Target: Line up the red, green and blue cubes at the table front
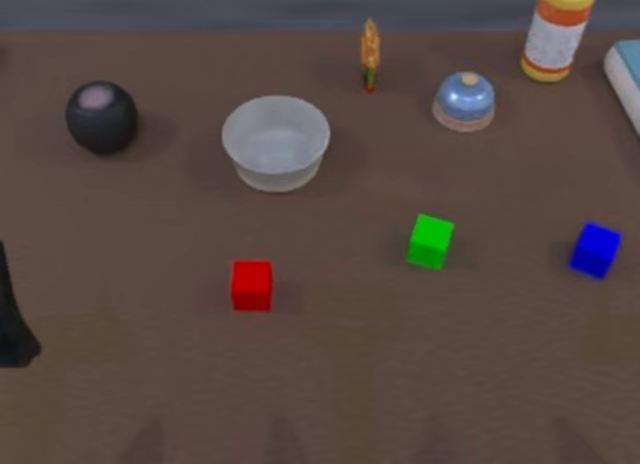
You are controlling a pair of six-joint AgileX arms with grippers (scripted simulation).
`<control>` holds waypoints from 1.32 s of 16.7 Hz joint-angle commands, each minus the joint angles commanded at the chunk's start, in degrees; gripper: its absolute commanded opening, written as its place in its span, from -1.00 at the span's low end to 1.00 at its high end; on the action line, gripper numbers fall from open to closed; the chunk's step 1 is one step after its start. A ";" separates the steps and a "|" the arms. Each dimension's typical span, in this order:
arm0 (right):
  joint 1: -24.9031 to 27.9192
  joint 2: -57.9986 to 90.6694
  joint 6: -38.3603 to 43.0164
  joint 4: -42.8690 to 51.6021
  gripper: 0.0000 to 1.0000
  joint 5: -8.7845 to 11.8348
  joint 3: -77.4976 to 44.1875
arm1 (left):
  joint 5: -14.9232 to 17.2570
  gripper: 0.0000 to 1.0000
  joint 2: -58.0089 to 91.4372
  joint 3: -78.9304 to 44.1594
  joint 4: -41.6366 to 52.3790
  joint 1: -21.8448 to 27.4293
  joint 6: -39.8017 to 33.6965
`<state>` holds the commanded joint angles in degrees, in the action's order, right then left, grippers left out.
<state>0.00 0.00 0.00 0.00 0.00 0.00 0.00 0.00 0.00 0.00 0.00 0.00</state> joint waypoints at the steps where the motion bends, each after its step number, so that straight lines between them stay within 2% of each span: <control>1: 0.00 0.00 0.00 0.00 1.00 0.00 0.00 | 0.00 1.00 0.00 0.00 0.00 0.00 0.00; 5: 0.00 0.00 0.00 0.00 1.00 0.00 0.00 | 0.12 1.00 3.53 -3.46 2.13 1.26 -1.14; 9: 0.00 0.00 0.00 0.00 1.00 0.00 0.00 | 0.19 1.00 16.72 -15.04 9.65 5.05 -4.73; 22: 0.00 0.00 0.00 0.00 1.00 0.00 0.00 | -0.04 1.00 93.02 -69.04 49.06 23.06 -21.44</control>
<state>0.00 0.00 0.00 0.00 0.00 0.00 -0.04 93.02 -69.04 49.06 23.06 -21.44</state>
